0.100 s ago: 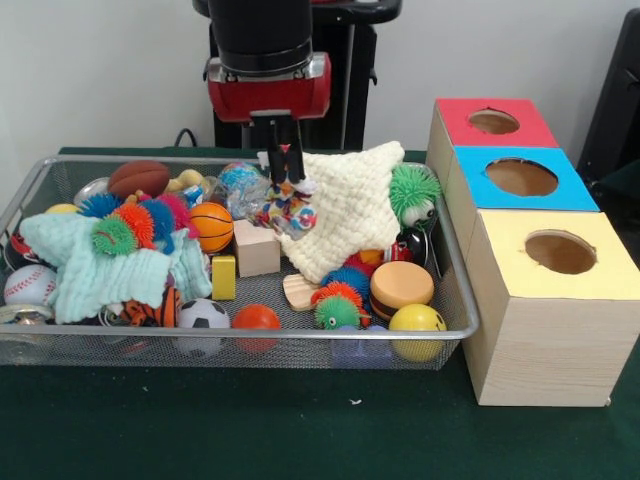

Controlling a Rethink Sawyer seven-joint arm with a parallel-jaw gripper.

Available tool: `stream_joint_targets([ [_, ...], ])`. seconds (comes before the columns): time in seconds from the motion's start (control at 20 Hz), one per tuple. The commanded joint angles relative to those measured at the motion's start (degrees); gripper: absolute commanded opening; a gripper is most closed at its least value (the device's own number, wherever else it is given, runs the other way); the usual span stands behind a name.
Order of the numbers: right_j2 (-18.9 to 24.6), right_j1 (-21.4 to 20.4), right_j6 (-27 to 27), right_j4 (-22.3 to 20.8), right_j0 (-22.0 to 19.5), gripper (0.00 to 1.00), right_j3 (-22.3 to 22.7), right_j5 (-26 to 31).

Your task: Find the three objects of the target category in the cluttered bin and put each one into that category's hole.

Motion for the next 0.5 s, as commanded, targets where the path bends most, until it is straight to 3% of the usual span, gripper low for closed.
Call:
stream_joint_targets([
  [0.05, 6.5, 0.5, -0.7, 3.4, -2.1, 0.00, 1.4, 6.1],
  [0.5, 8.1, -1.3, -0.7, 5.3, -2.7, 0.00, 1.9, 10.2],
])
